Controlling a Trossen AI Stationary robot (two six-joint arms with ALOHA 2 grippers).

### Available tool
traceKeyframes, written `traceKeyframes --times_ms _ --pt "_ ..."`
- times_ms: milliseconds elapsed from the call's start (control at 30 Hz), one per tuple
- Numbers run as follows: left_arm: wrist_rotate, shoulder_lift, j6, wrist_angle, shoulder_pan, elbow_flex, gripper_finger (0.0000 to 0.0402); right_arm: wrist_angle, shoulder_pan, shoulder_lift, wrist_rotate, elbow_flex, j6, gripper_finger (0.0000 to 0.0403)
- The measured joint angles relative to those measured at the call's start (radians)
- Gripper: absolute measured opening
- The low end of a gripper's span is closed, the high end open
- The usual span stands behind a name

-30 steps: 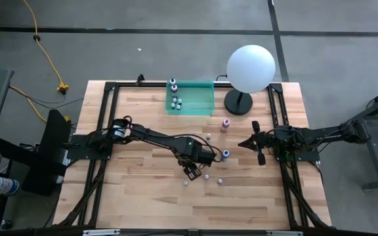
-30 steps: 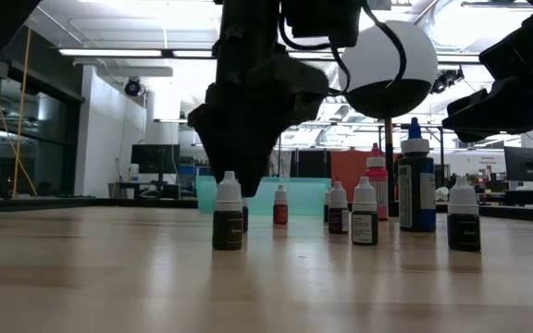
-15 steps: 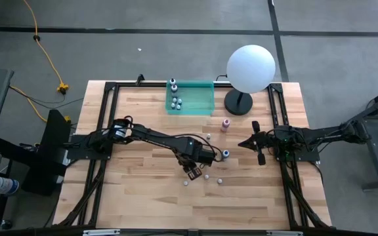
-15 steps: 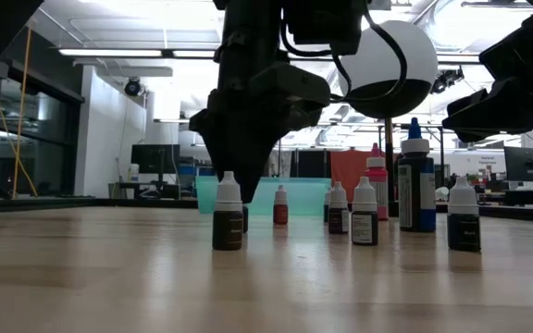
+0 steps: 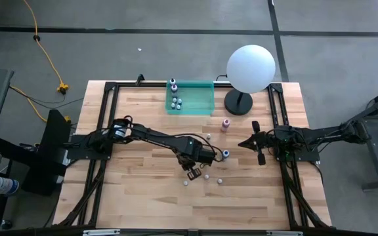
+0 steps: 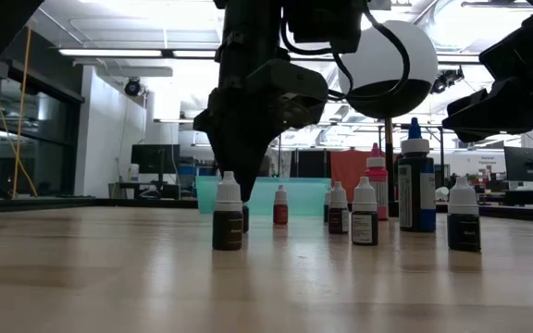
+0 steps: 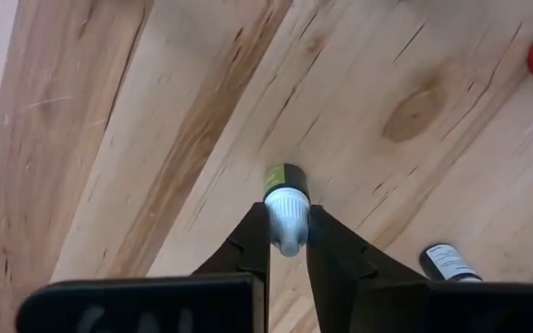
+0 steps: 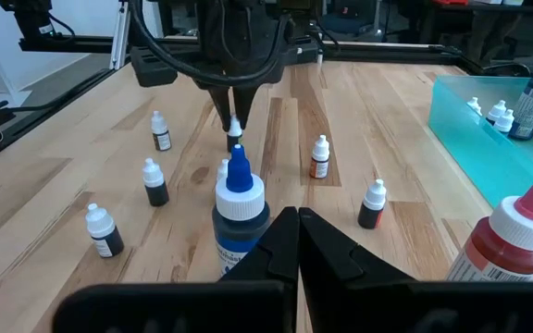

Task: Pick & Place food coloring
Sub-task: Put the small green food coloring bottle into the bin

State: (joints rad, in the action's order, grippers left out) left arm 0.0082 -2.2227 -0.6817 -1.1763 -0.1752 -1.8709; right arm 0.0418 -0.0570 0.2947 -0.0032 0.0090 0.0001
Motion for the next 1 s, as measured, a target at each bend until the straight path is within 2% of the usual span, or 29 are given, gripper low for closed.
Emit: traceKeyframes --times_ms 367,633,800,1000 --pt "0.008 0.11 0.0 -0.073 0.067 -0.06 0.0033 0.0 0.0 0.0 0.0 0.0 0.0 0.0" --pt "0.009 0.19 0.005 -0.201 0.189 -0.089 0.0033 0.0 0.0 0.0 0.0 0.0 0.0 0.0" --pt "0.009 0.245 0.123 -0.209 0.293 -0.09 0.0033 0.0 0.0 0.0 0.0 0.0 0.0 0.0" --pt "0.008 0.257 0.246 -0.203 0.421 -0.09 0.0033 0.0 0.0 0.0 0.0 0.0 0.0 0.0"
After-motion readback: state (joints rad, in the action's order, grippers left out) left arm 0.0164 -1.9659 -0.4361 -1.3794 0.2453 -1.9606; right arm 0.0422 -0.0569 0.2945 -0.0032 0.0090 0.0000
